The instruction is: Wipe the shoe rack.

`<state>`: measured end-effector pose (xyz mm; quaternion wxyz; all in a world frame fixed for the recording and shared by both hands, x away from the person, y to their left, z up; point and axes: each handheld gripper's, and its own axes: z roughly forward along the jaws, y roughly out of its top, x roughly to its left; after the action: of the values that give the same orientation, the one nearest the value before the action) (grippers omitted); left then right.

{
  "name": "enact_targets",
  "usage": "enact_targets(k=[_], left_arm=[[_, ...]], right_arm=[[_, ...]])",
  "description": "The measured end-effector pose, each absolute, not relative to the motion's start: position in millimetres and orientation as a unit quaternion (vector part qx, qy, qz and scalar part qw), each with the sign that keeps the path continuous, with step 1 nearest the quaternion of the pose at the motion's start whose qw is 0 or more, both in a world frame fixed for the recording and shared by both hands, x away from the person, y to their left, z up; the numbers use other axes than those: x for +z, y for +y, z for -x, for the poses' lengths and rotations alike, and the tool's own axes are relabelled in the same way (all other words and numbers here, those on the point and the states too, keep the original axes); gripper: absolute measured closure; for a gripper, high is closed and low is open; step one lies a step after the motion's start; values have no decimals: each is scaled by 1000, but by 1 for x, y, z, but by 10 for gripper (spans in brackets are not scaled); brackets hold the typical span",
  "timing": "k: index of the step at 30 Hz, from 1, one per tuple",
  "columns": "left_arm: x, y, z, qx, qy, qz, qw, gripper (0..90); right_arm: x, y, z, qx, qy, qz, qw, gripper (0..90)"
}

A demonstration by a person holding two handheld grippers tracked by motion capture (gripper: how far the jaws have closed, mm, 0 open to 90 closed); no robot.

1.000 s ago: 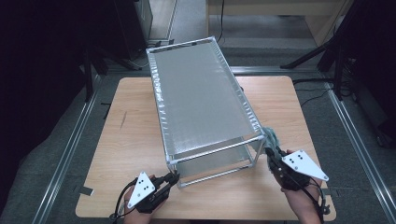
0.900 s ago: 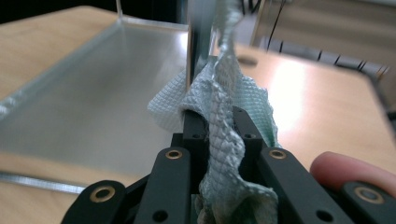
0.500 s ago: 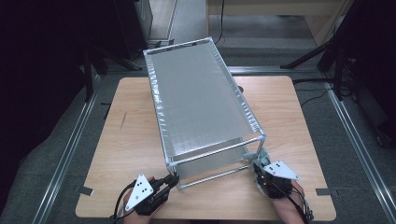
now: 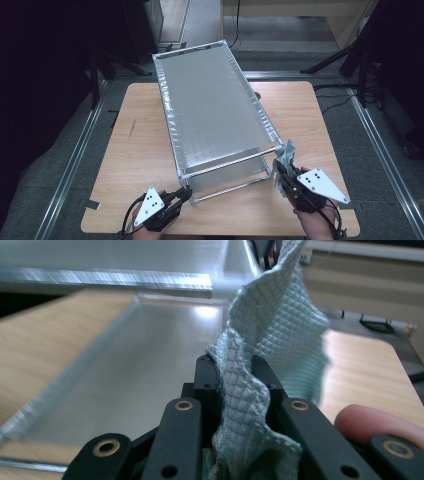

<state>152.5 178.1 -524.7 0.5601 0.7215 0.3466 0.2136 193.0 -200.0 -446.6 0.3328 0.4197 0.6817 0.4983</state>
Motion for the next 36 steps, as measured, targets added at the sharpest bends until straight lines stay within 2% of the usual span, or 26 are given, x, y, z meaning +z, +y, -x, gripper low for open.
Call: enact_targets(k=[4,6,7,8,9,12,17,26,30,36], left_arm=[[-525,178,-152,212,345,-722,561,812],[-525,179,-152,212,344,-723,561,813],[-525,179,-152,212,343,-723,561,813],[-525,178,-152,212,343,-723,561,813],[-525,179,-152,213,342,-724,561,813],[-525,179,-152,210,341,-724,561,813],[-525,180,-152,208,337,-725,564,813],[-526,179,-152,206,340,-722,566,812],[-526,180,-152,205,340,-722,567,811],[-526,180,-152,205,337,-723,567,811]], right_arm=[[-455,-191,-193,493,695,-412,323,779],[-469,-187,-198,479,707,-419,308,778],[-489,-183,-205,457,724,-429,288,779],[-489,-183,-205,457,724,-429,288,779],[-508,-181,-211,429,740,-440,273,778],[-524,-179,-218,401,750,-461,252,779],[-507,-181,-214,428,735,-455,264,767],[-455,-186,-197,498,682,-426,325,768],[-460,-185,-199,493,684,-428,325,768],[-510,-182,-215,431,722,-462,281,774]])
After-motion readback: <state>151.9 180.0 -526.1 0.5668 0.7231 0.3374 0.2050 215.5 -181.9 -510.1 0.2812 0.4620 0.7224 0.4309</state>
